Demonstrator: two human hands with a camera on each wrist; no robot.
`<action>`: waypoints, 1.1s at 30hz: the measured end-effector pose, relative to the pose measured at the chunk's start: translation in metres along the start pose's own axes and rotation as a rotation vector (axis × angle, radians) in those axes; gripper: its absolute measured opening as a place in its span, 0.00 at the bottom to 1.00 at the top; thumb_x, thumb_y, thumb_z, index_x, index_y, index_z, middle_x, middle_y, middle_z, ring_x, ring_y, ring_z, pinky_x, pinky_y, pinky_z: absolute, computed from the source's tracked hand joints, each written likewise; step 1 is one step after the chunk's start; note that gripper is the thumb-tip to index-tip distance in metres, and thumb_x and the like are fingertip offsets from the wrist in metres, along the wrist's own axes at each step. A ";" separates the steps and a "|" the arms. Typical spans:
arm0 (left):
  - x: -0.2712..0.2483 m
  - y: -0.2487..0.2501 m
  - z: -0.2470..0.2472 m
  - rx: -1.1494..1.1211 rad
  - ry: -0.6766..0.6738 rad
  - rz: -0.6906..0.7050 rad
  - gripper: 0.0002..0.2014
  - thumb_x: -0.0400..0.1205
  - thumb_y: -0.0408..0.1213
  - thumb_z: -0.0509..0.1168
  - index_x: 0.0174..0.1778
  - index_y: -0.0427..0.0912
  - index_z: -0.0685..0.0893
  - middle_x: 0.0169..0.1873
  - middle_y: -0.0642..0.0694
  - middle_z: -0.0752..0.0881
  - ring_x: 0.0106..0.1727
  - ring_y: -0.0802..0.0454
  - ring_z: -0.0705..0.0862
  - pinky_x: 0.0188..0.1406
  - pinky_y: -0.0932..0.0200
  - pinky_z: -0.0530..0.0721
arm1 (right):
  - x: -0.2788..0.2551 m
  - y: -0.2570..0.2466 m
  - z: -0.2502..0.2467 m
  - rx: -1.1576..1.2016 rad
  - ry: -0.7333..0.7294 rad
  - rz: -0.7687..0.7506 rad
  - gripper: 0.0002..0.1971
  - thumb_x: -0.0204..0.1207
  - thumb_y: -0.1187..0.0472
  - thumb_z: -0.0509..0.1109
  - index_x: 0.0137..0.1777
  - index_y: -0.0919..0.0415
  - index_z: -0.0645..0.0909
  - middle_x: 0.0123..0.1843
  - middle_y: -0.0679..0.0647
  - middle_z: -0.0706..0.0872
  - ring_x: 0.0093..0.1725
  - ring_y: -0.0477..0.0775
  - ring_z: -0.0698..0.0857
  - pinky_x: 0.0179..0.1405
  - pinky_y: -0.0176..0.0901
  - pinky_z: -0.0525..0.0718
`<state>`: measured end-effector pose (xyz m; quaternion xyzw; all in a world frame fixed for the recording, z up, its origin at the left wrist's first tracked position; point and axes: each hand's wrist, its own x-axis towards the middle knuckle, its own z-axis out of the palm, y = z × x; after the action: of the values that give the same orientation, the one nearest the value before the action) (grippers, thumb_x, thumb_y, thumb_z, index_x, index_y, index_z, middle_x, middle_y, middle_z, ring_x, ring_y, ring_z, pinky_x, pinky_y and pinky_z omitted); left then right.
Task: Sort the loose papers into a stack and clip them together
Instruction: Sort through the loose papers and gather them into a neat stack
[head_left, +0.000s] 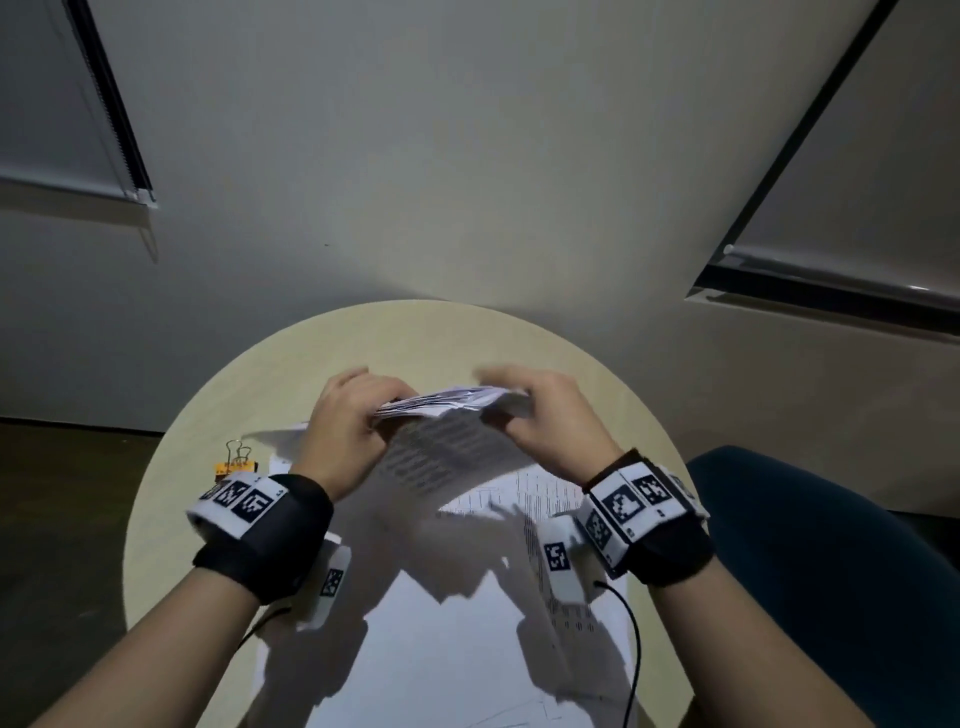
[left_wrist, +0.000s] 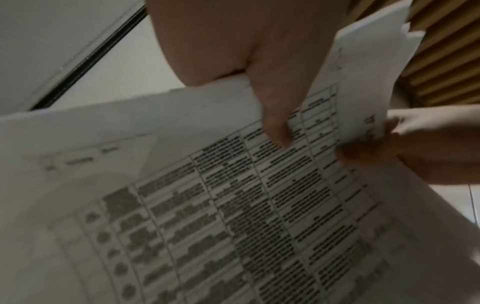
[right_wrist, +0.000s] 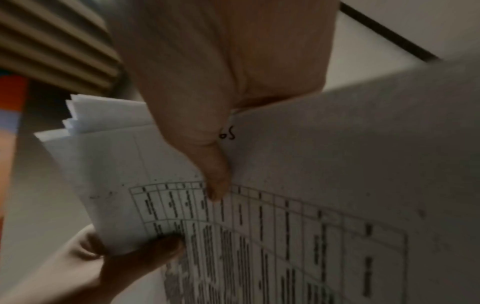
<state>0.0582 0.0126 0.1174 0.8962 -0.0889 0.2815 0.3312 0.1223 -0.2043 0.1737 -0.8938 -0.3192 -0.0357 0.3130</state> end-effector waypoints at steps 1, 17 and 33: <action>0.004 0.004 0.002 0.028 0.023 0.016 0.12 0.77 0.49 0.63 0.40 0.46 0.87 0.38 0.53 0.88 0.45 0.53 0.84 0.71 0.48 0.70 | -0.001 0.002 0.001 0.025 -0.032 0.016 0.08 0.74 0.63 0.74 0.51 0.51 0.89 0.47 0.51 0.92 0.51 0.52 0.88 0.52 0.44 0.83; -0.052 -0.059 -0.008 -0.663 0.120 -0.847 0.26 0.71 0.26 0.76 0.66 0.34 0.79 0.59 0.39 0.87 0.52 0.54 0.86 0.60 0.47 0.86 | -0.063 0.076 0.035 0.766 0.167 0.668 0.20 0.58 0.60 0.86 0.49 0.57 0.85 0.47 0.51 0.92 0.50 0.56 0.89 0.58 0.59 0.87; -0.090 -0.079 0.038 -0.508 0.051 -0.924 0.15 0.80 0.33 0.69 0.63 0.41 0.81 0.56 0.42 0.87 0.59 0.42 0.84 0.62 0.40 0.82 | -0.088 0.097 0.092 0.825 0.217 0.815 0.12 0.72 0.73 0.75 0.48 0.55 0.84 0.44 0.49 0.89 0.46 0.47 0.88 0.39 0.33 0.86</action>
<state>0.0276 0.0462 0.0000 0.7264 0.2579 0.0975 0.6295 0.0974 -0.2575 0.0241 -0.7399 0.0964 0.1233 0.6543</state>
